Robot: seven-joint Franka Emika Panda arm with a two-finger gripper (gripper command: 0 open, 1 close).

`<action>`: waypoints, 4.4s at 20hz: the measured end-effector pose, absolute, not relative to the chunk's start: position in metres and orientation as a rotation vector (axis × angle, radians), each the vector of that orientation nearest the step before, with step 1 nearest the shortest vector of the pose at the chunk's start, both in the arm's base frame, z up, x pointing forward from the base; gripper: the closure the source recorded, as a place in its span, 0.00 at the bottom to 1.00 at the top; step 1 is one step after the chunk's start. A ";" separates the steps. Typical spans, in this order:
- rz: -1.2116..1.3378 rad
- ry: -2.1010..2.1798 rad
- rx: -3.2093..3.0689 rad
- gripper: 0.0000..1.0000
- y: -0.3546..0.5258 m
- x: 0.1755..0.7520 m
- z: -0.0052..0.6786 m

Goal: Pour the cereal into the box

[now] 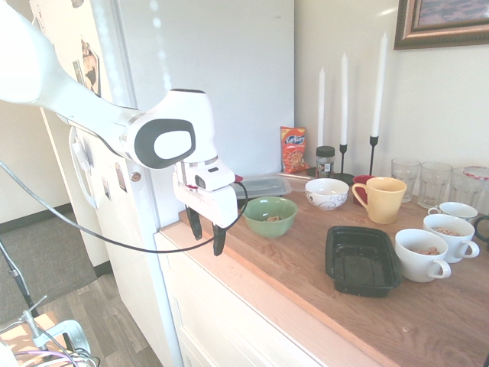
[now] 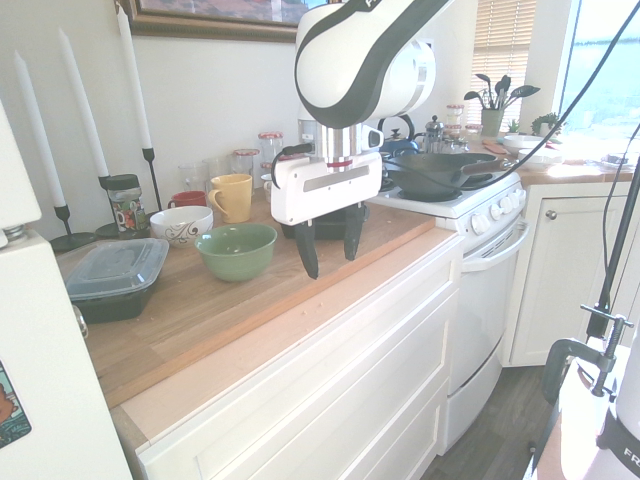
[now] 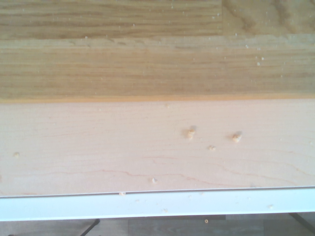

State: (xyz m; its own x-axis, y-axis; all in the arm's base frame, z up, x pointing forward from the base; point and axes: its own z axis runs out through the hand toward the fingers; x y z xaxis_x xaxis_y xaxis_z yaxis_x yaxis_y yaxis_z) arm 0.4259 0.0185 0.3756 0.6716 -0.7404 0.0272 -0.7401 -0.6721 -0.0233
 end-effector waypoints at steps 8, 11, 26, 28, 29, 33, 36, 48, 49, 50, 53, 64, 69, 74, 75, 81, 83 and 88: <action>-0.151 1.222 -2.885 0.00 0.020 0.465 0.401; -0.174 1.183 -2.916 0.00 0.027 0.497 0.408; -0.258 0.951 -3.023 0.00 0.108 0.595 0.403; -0.263 0.948 -3.016 0.00 0.110 0.610 0.394; -0.262 0.950 -3.015 0.00 0.111 0.618 0.390; -0.224 0.975 -3.008 0.00 0.111 0.640 0.371; -0.177 0.998 -3.008 0.00 0.109 0.647 0.359; 0.015 1.014 -3.018 1.00 0.107 0.662 0.324; 0.015 1.016 -3.018 1.00 0.105 0.663 0.324; 0.016 1.019 -3.018 1.00 0.104 0.665 0.324; 0.014 1.025 -3.018 1.00 0.102 0.666 0.325; -0.005 1.037 -3.019 1.00 0.093 0.668 0.331; -0.012 1.039 -3.018 1.00 0.091 0.665 0.338; -0.033 1.034 -3.023 1.00 0.093 0.664 0.343; -0.047 1.031 -3.024 1.00 0.094 0.664 0.347; -0.126 1.048 -3.020 1.00 0.102 0.660 0.377; -0.165 1.073 -3.007 1.00 0.097 0.660 0.390; -0.220 1.157 -2.926 1.00 0.073 0.653 0.452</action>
